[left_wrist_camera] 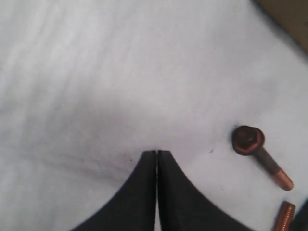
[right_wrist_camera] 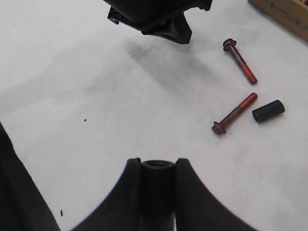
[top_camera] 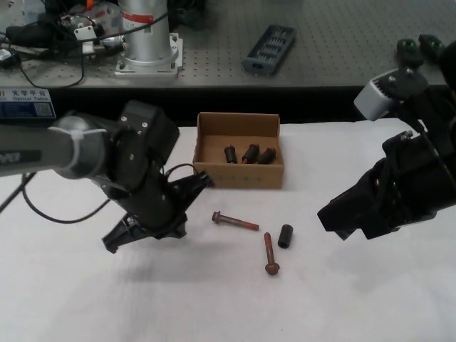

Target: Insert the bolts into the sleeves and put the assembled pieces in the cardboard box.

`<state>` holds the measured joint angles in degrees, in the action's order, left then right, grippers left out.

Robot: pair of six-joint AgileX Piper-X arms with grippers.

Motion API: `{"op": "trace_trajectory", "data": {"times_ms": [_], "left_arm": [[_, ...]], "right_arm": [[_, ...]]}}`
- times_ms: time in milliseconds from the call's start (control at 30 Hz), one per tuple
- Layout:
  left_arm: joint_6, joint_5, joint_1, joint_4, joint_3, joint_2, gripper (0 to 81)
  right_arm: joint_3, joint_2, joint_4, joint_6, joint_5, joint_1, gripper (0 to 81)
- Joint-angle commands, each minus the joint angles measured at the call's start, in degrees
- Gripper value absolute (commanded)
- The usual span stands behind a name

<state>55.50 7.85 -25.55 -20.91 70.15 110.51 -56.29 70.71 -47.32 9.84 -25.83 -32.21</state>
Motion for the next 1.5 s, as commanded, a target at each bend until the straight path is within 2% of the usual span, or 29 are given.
{"op": "trace_trajectory", "data": {"times_ms": [0,233,567,800,967,1000,1100,1167,1233,1333,1467], "left_arm": [[-1.3,-0.3,1.3,-2.0,-0.2,-1.8,0.6],[3.8,4.3,0.7,1.4,-0.2,-1.8,0.6],[-10.2,6.6,0.7,1.6,-0.2,-2.0,0.6],[-12.4,9.4,0.7,1.8,-0.2,-2.0,0.6],[0.5,9.1,0.7,4.0,-0.2,-2.0,0.1],[1.9,8.8,0.7,5.6,-0.2,-2.0,2.2],[4.5,6.3,0.7,11.1,-0.2,-2.0,16.5],[7.4,3.8,0.7,14.0,-0.2,-2.0,31.0],[13.3,2.0,0.7,14.3,-0.2,-2.0,38.7],[19.0,1.8,0.5,14.1,-0.2,-1.7,36.1],[19.5,1.8,-0.8,14.1,-0.2,-1.8,27.6]], "right_arm": [[-0.6,-0.8,0.2,0.5,-0.7,0.3,2.8],[-0.6,-0.8,0.5,0.5,-0.7,0.3,2.8],[-0.6,-0.8,0.5,0.5,-0.7,0.3,2.8],[-0.6,-0.8,0.5,0.5,-0.7,0.3,2.8],[-0.6,-0.8,0.5,0.5,-0.7,0.3,2.8],[-0.6,-0.8,0.5,0.5,-0.7,0.3,2.8],[-0.6,-0.8,0.5,0.5,-0.7,0.3,2.8],[-0.6,-0.8,0.5,0.5,-0.7,0.3,2.8],[-0.6,-0.8,0.5,0.5,-0.7,0.3,2.8],[-0.6,-0.8,0.5,0.5,-0.7,0.3,2.8],[-0.6,-0.8,0.5,0.5,-0.7,0.3,2.8]]}}
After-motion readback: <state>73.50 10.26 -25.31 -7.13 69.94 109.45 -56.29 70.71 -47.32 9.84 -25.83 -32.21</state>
